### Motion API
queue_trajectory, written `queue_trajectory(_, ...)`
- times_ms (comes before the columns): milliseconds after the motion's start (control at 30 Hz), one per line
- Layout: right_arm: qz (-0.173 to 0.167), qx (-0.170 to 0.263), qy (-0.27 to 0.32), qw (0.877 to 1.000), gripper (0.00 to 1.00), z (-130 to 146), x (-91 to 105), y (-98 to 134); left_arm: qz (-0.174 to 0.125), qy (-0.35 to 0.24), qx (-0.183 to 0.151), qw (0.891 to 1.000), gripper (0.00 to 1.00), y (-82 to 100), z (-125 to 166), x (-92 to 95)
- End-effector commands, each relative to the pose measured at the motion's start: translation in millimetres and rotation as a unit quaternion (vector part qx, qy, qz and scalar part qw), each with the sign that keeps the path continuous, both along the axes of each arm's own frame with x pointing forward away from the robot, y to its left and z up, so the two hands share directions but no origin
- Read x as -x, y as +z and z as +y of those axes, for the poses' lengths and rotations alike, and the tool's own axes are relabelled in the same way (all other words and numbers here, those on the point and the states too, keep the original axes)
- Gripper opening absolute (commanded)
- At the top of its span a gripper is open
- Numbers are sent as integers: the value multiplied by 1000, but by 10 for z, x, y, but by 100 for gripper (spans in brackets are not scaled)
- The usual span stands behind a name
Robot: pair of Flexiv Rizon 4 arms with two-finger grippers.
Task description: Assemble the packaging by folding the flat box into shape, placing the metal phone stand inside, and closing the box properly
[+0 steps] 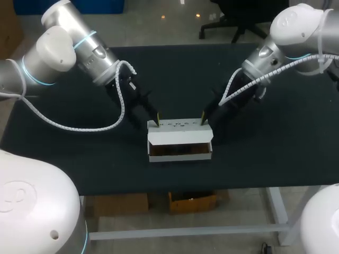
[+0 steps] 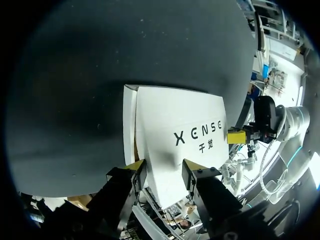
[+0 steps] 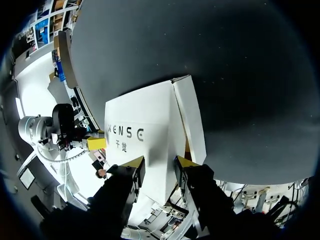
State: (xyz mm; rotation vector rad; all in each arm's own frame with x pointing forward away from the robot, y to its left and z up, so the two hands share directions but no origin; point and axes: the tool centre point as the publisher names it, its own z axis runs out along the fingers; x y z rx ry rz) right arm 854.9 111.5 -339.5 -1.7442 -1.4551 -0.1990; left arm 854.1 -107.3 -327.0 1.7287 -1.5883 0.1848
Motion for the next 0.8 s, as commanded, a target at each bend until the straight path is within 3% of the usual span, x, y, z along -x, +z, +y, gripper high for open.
queue_trajectory(33, 0, -2, 1, 1000, 37, 9, -7, -9, -7, 0, 0, 1000, 48, 3, 7, 20)
queue_trajectory(467, -8, -11, 3, 1000, 39, -5, -16, -25, -30, 4, -1, 1000, 49, 6, 35, 56)
queue_trajectory(600, -8, -11, 4, 1000, 39, -12, -19, -40, -36, 4, -2, 999, 56, 10, 39, 68)
queue_trajectory(800, -6, -12, 8, 1000, 40, 4, -29, -71, -45, 4, -4, 999, 58, 8, 35, 62)
